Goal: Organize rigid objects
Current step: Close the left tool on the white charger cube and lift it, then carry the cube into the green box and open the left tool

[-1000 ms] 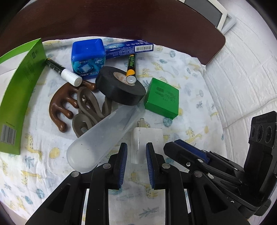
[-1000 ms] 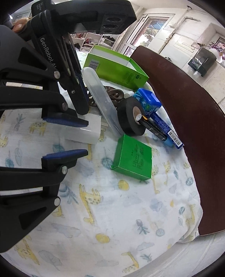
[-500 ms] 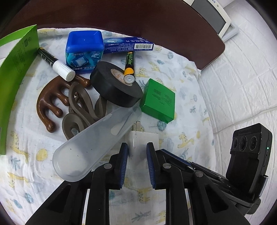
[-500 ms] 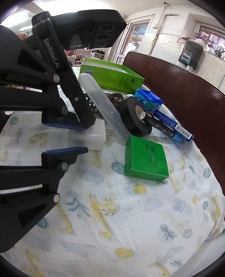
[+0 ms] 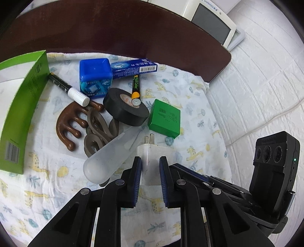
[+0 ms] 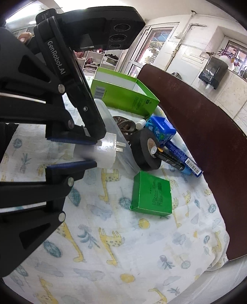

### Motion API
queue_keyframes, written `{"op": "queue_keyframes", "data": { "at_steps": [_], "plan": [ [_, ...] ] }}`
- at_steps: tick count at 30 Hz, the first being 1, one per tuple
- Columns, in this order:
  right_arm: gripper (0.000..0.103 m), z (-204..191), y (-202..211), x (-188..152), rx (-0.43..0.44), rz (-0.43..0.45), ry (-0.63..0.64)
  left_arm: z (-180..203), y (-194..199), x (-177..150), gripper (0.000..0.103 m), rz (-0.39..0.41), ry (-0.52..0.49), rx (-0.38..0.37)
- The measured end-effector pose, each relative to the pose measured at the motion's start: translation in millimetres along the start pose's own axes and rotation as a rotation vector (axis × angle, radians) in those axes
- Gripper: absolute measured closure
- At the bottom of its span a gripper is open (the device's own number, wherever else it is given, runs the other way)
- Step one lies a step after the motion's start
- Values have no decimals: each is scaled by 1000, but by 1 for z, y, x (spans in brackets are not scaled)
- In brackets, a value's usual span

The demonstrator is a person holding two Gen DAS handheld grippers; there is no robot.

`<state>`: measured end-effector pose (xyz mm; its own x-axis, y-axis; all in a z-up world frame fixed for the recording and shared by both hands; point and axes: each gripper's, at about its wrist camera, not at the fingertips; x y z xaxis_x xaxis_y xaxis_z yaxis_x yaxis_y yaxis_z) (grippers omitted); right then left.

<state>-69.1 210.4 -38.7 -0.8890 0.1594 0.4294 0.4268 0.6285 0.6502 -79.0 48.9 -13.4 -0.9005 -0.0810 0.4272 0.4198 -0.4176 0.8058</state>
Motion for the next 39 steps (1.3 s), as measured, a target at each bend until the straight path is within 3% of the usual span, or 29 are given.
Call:
{"op": "queue_keyframes", "data": {
  "at_steps": [11,22,32,33,34,39],
  "plan": [
    [84,-67,-8,13,100,48,111,-27,68,11,85,150,-15,59],
    [84,-167,-108,34,263,-52,231,-131,130,36,85,281,109,202],
    [85,-203,-167,25,216,-150,268,-211,119,37,85,252,228,175],
    [92,-202,-171,25,234,-167,260,-216,115,37,89,240,237,146],
    [94,-204,-174,25,227,-184,261,-218,110,37,96,223,235,131],
    [97,-202,-183,20,172,-205,275,-231,94,35,99,161,239,65]
  ]
}}
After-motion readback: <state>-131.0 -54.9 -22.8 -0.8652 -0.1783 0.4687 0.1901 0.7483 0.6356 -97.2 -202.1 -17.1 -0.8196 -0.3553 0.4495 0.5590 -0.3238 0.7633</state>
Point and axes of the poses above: each gripper's, at about its wrist camera, not at the fingertips, and y roughly against the way its jaws point, z to its right, x to its top, and after that the axes turned 2 degrees about z, right-handed
